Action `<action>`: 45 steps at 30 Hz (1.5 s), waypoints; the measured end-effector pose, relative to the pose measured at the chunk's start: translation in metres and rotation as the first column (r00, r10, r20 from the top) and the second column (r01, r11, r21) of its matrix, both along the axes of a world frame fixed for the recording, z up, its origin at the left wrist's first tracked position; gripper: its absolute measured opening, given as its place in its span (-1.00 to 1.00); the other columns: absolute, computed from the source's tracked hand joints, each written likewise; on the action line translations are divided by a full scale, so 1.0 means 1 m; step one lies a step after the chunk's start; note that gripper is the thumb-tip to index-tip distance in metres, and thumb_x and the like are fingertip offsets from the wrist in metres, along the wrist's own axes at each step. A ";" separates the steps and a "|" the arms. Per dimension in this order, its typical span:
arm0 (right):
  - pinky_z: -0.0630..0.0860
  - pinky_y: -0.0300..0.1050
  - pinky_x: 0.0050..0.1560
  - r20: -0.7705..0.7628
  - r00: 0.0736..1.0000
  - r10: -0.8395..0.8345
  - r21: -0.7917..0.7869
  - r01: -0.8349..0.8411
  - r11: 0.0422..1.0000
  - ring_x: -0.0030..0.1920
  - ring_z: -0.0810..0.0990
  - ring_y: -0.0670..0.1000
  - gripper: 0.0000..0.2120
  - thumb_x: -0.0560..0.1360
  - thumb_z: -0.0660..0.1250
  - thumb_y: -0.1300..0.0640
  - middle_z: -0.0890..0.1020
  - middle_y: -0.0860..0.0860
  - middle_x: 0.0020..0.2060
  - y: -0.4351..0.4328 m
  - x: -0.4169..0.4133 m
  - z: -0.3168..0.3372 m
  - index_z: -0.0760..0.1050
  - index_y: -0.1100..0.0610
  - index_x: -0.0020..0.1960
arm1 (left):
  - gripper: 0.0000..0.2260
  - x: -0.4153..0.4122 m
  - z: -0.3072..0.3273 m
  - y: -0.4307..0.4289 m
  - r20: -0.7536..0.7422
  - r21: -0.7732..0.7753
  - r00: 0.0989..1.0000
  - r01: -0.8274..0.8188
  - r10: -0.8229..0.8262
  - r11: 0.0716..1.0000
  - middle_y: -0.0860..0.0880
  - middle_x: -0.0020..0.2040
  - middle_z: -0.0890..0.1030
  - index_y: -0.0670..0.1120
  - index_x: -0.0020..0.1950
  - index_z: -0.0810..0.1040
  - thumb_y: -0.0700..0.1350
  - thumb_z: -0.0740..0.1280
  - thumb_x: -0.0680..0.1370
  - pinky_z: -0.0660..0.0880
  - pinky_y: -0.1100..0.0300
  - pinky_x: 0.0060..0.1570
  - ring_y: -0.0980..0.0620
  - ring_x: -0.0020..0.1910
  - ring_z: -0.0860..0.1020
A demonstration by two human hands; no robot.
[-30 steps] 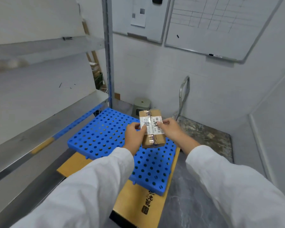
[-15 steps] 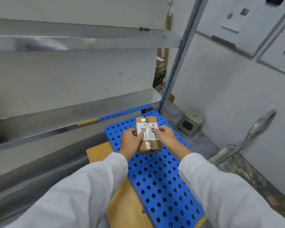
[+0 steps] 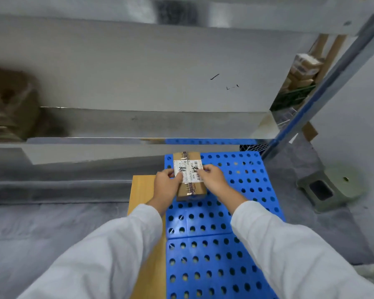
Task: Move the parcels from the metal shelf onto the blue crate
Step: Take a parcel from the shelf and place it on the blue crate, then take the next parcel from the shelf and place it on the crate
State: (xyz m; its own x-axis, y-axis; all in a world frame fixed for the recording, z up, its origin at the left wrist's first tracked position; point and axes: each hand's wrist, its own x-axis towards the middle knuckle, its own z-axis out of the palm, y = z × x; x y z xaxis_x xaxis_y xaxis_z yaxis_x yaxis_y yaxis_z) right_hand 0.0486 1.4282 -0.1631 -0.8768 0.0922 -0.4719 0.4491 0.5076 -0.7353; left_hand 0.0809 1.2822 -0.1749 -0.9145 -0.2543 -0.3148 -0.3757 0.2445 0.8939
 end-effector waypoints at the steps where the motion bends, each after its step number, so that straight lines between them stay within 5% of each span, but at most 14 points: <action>1: 0.51 0.02 0.12 0.009 1.000 0.011 0.005 -0.011 1.000 0.10 0.58 0.08 -0.66 0.60 0.21 0.10 0.60 0.12 0.16 0.002 -0.003 -0.005 0.47 0.21 0.32 | -0.77 -0.002 -0.003 0.003 0.013 -0.003 1.000 -0.015 0.015 1.000 -0.10 -0.01 0.67 -0.26 0.18 0.60 -0.18 0.37 0.57 0.54 0.31 -0.17 0.07 -0.13 0.62; 11: 0.56 0.01 0.12 0.082 0.993 0.084 -0.105 -0.075 0.992 0.02 0.61 0.02 -0.68 0.52 0.29 0.12 0.61 -0.01 -0.02 0.010 -0.045 -0.040 0.47 0.12 0.26 | -0.75 -0.036 -0.025 0.007 0.083 -0.134 0.996 -0.003 0.015 0.991 -0.10 0.04 0.67 -0.21 0.18 0.61 -0.12 0.38 0.56 0.57 0.00 0.07 -0.05 0.00 0.63; 19: 0.52 -0.18 -0.13 0.092 0.993 0.073 -0.140 -0.060 0.988 -0.12 0.59 -0.11 -0.69 0.52 0.32 0.10 0.60 -0.07 -0.06 0.020 -0.049 -0.052 0.44 0.12 0.25 | -0.76 -0.035 -0.034 0.014 0.075 -0.092 0.997 -0.018 0.025 0.996 -0.07 0.04 0.68 -0.17 0.17 0.61 -0.11 0.41 0.55 0.59 0.10 0.02 0.02 -0.04 0.64; 23: 0.46 -0.06 0.09 0.115 0.983 0.145 0.005 -0.146 0.989 0.13 0.53 0.05 -0.50 0.54 0.30 0.07 0.50 0.10 0.22 0.019 -0.042 -0.040 0.30 0.16 0.43 | -0.73 -0.029 -0.026 0.011 0.103 -0.089 0.994 -0.018 0.027 0.996 -0.07 0.05 0.67 -0.20 0.21 0.59 -0.09 0.36 0.58 0.56 0.06 0.07 -0.02 0.02 0.62; 27: 0.45 0.04 0.22 0.010 0.994 0.107 0.149 -0.107 0.983 0.30 0.43 0.17 -0.44 0.54 0.31 0.11 0.28 0.16 0.38 0.013 -0.034 -0.005 0.23 0.17 0.47 | -0.80 -0.012 -0.010 0.004 0.094 -0.098 0.995 -0.015 0.025 0.995 -0.04 0.02 0.55 -0.15 0.19 0.53 -0.11 0.33 0.60 0.48 0.13 -0.03 -0.06 0.03 0.56; 32: 0.44 -0.03 0.24 -0.116 0.965 0.233 0.196 -0.208 0.958 0.24 0.47 0.10 -0.67 0.54 0.29 0.16 0.44 0.14 0.27 -0.026 -0.020 0.060 0.44 0.17 0.29 | -0.67 0.009 0.030 -0.045 0.025 -0.135 0.999 0.046 -0.043 0.990 -0.06 0.11 0.59 -0.23 0.30 0.53 -0.11 0.34 0.58 0.42 0.48 -0.17 0.11 -0.05 0.55; 35: 0.45 -0.11 0.07 -0.186 0.922 0.339 0.172 -0.309 0.935 0.09 0.54 0.06 -0.73 0.55 0.30 0.17 0.54 0.12 0.15 -0.086 -0.001 0.102 0.50 0.20 0.23 | -0.64 0.026 0.072 -0.102 -0.027 -0.127 0.999 0.027 -0.031 0.991 -0.11 0.18 0.61 -0.21 0.31 0.52 -0.08 0.37 0.57 0.40 0.29 0.04 0.02 0.10 0.55; 38: 0.45 -0.12 0.07 -0.266 0.850 0.455 0.196 -0.414 0.889 0.09 0.58 0.10 -0.71 0.54 0.34 0.17 0.59 0.16 0.09 -0.164 0.022 0.142 0.51 0.26 0.23 | -0.66 0.050 0.120 -0.173 -0.089 -0.150 0.996 0.015 -0.029 0.989 -0.10 0.10 0.62 -0.20 0.26 0.54 -0.06 0.38 0.55 0.46 0.31 -0.07 0.02 0.03 0.55; 45: 0.39 -0.14 0.17 -0.402 0.548 0.734 0.424 -0.599 0.679 0.20 0.52 0.11 -0.61 0.54 0.31 0.03 0.51 0.14 0.19 -0.359 0.086 0.234 0.45 0.18 0.30 | -0.60 0.136 0.217 -0.371 -0.177 -0.579 0.979 -0.023 -0.098 0.815 -0.08 0.23 0.55 -0.13 0.30 0.53 0.07 0.35 0.55 0.43 0.13 0.18 -0.04 0.20 0.52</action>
State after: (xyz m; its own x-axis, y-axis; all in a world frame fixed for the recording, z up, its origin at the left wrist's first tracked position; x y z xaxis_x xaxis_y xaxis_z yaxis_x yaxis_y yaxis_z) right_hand 0.1343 1.0689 0.0707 -0.8112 -0.5848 0.0082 -0.4874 0.6682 -0.5621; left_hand 0.2172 0.9116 0.0425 -0.9530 -0.2975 0.0580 -0.1942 0.7464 0.6365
